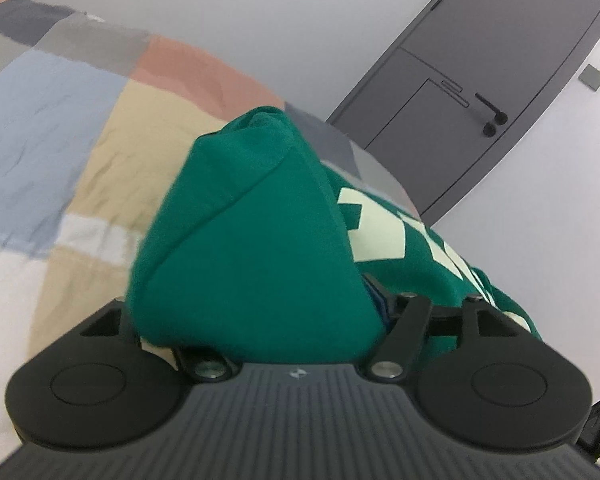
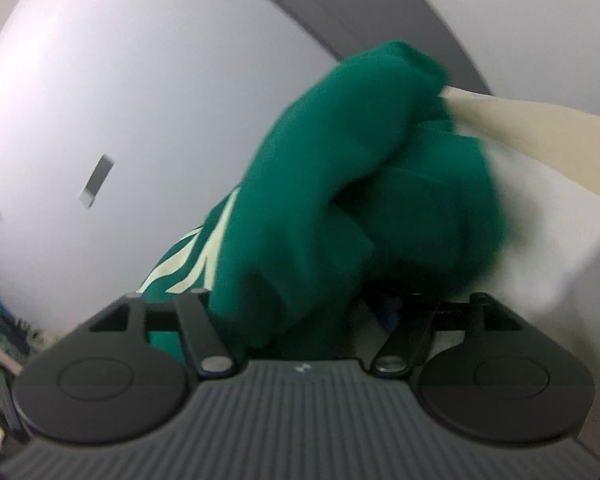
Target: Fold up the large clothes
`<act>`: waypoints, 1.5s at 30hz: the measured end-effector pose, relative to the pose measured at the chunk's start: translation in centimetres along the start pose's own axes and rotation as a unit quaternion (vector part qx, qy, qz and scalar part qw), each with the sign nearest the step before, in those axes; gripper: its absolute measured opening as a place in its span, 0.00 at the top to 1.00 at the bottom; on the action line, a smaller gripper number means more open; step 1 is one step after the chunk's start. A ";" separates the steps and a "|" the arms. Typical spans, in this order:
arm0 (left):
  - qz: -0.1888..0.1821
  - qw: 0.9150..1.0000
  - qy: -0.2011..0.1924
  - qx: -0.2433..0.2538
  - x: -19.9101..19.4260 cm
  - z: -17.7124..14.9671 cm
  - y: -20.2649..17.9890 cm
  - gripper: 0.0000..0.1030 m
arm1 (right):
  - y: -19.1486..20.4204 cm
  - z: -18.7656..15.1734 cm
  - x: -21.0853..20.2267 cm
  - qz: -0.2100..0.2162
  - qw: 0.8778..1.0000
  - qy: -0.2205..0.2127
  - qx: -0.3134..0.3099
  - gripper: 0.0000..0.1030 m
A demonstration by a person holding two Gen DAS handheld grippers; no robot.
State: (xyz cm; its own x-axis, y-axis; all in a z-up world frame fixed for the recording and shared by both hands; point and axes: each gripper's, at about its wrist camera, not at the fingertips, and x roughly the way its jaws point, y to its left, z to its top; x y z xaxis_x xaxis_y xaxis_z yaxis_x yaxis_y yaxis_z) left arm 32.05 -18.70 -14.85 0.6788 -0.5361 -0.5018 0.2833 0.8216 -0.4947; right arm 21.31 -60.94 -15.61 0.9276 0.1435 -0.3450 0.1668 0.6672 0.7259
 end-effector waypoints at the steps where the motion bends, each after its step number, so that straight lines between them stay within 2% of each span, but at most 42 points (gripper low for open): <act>1: 0.008 1.000 0.004 0.007 -0.6 -0.2 -0.1 0.31 | 0.0 -0.2 -0.7 -0.002 1.000 0.000 0.002 0.31; 9: 0.059 0.996 0.002 0.068 -7.4 -0.7 -2.5 0.28 | 2.7 -0.1 -8.0 -0.032 0.998 -0.032 -0.034 0.32; 12: 0.061 0.993 -0.002 0.098 -10.5 -0.4 -4.3 0.28 | 5.7 0.6 -10.8 -0.025 0.996 -0.055 -0.065 0.32; 15: 0.070 0.988 -0.026 0.132 -14.2 -0.3 -6.1 0.28 | 8.9 1.2 -13.5 -0.016 0.992 -0.074 -0.098 0.32; 22: 0.058 0.979 -0.067 0.182 -22.6 -0.6 -10.1 0.28 | 15.7 0.7 -19.8 0.013 0.982 -0.097 -0.163 0.32; 32: 0.035 0.966 -0.105 0.233 -32.7 -4.0 -13.8 0.28 | 22.8 -4.6 -26.0 0.026 0.958 -0.102 -0.268 0.32; 41: 0.035 0.958 -0.130 0.254 -37.6 -8.8 -14.1 0.24 | 24.0 -10.4 -28.2 0.020 0.950 -0.081 -0.301 0.32; 45: 0.030 0.960 -0.129 0.248 -38.2 -10.0 -13.4 0.23 | 23.6 -12.3 -28.3 0.010 0.949 -0.074 -0.307 0.32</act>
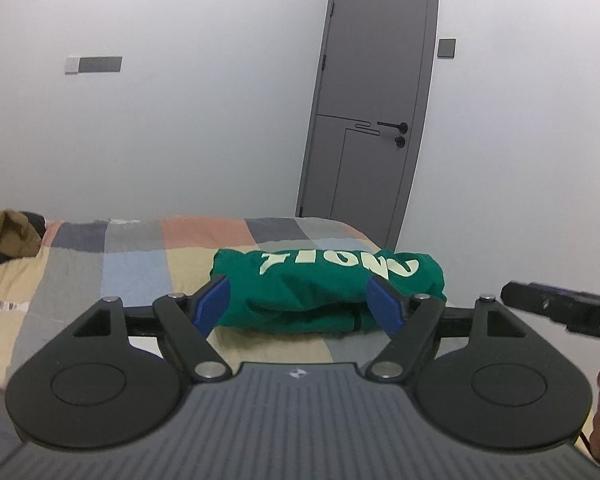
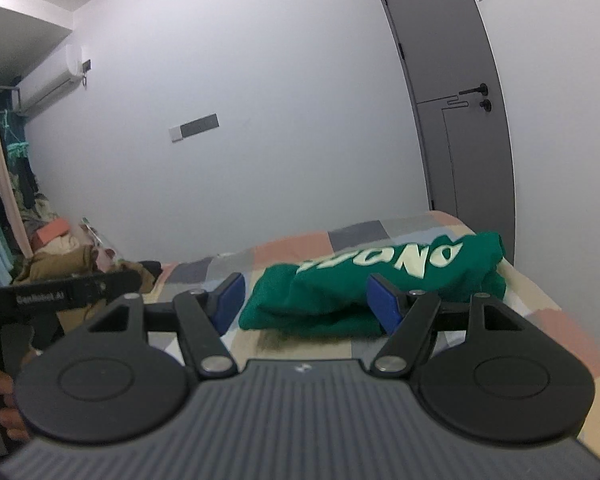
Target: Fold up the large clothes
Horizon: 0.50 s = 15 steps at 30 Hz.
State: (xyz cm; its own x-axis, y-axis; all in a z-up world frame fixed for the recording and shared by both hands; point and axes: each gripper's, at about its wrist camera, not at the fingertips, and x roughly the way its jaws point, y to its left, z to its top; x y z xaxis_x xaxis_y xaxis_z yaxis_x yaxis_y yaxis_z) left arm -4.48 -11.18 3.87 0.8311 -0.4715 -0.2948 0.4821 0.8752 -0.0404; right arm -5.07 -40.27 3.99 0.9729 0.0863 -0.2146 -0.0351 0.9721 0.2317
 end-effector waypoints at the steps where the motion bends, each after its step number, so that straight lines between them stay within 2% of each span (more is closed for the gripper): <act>1: 0.000 1.000 0.001 0.001 -0.2 -0.3 0.0 0.23 | 0.2 -0.4 -0.1 -0.003 1.000 0.003 -0.003 0.32; 9: 0.001 1.000 0.009 0.007 0.8 -2.3 0.1 0.18 | 1.1 -3.0 -0.2 -0.036 0.999 0.026 -0.023 0.32; 13: -0.001 1.000 0.020 0.016 1.5 -2.8 -0.1 0.04 | 0.9 -3.6 0.1 -0.048 0.998 0.037 -0.016 0.32; 15: -0.001 0.999 0.027 0.017 1.9 -3.0 0.0 0.02 | 0.8 -3.8 0.4 -0.052 0.998 0.044 -0.015 0.31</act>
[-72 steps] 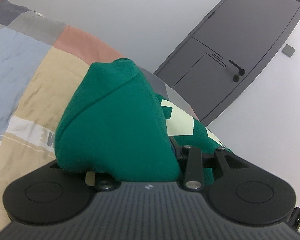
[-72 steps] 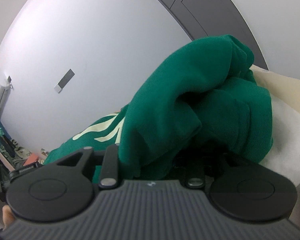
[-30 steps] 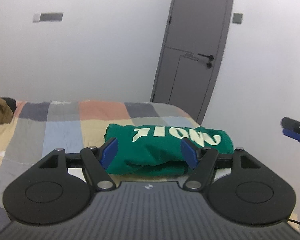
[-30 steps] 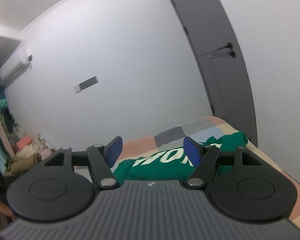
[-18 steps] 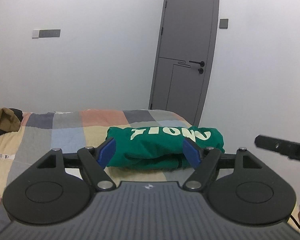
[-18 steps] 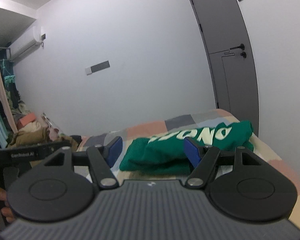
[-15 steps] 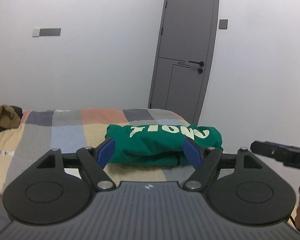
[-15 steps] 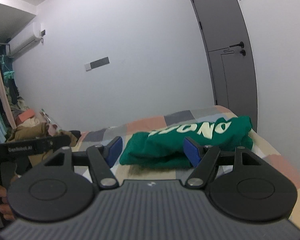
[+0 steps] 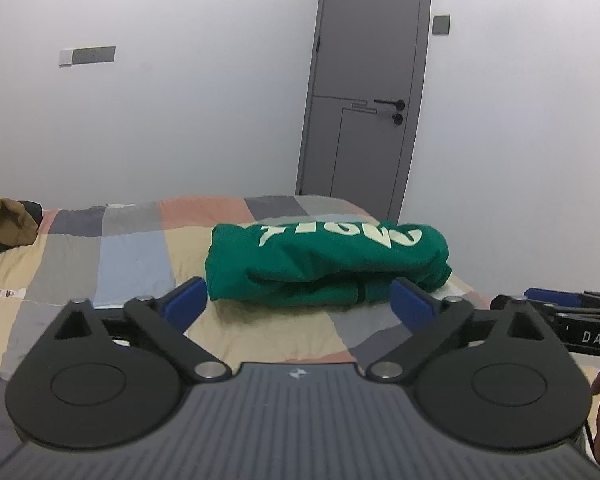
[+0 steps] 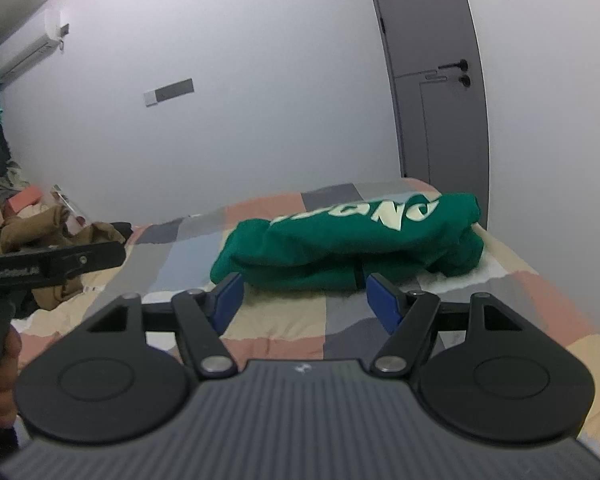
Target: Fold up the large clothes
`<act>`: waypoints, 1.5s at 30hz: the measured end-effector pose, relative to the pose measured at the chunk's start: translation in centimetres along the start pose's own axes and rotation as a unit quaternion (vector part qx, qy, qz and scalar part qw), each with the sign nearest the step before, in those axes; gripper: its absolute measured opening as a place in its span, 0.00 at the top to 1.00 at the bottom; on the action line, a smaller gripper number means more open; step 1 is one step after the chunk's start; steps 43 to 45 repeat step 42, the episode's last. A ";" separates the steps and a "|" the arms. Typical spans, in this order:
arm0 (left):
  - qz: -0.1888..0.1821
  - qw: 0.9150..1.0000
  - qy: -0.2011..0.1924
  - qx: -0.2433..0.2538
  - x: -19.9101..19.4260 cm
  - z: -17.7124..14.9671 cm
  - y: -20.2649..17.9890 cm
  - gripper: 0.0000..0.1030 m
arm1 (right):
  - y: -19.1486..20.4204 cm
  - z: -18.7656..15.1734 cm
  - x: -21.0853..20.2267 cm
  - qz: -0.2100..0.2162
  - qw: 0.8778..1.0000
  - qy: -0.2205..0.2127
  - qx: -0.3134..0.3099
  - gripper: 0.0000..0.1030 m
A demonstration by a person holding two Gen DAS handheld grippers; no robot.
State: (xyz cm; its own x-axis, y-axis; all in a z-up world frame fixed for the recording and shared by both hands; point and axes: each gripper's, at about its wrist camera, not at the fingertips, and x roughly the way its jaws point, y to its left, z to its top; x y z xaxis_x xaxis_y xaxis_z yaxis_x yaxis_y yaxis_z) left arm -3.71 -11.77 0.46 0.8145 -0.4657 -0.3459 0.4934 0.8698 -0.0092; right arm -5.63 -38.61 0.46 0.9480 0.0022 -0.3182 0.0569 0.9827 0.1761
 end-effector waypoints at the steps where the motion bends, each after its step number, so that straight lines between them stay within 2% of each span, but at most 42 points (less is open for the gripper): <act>1: -0.001 1.000 0.004 -0.003 0.2 -0.1 0.1 0.01 | 0.1 -0.1 0.1 -0.004 1.000 0.003 -0.002 0.28; 4: 0.005 1.000 0.009 -0.006 0.4 -0.2 0.4 0.00 | 0.3 -0.1 0.4 -0.010 1.000 0.008 -0.009 0.24; 6: 0.017 1.000 0.009 -0.001 0.4 -0.2 0.4 0.00 | 0.4 -0.1 0.5 -0.013 1.000 0.008 -0.013 0.18; 8: 0.022 1.000 0.011 0.000 0.4 -0.2 0.4 0.00 | 0.3 0.0 0.7 -0.013 1.000 0.007 -0.010 0.00; 19: 0.029 0.999 0.019 -0.003 0.2 -0.1 0.2 0.00 | 0.3 0.2 0.8 -0.025 1.000 0.008 -0.009 0.00; 31: 0.019 0.999 0.031 0.009 0.1 -0.4 -0.5 0.00 | 0.9 0.1 0.2 -0.029 0.999 0.012 -0.017 0.00; 45: 0.013 1.000 0.020 -0.005 -1.3 -0.4 -0.1 0.00 | 1.3 0.2 -0.5 -0.035 0.999 0.016 -0.013 0.00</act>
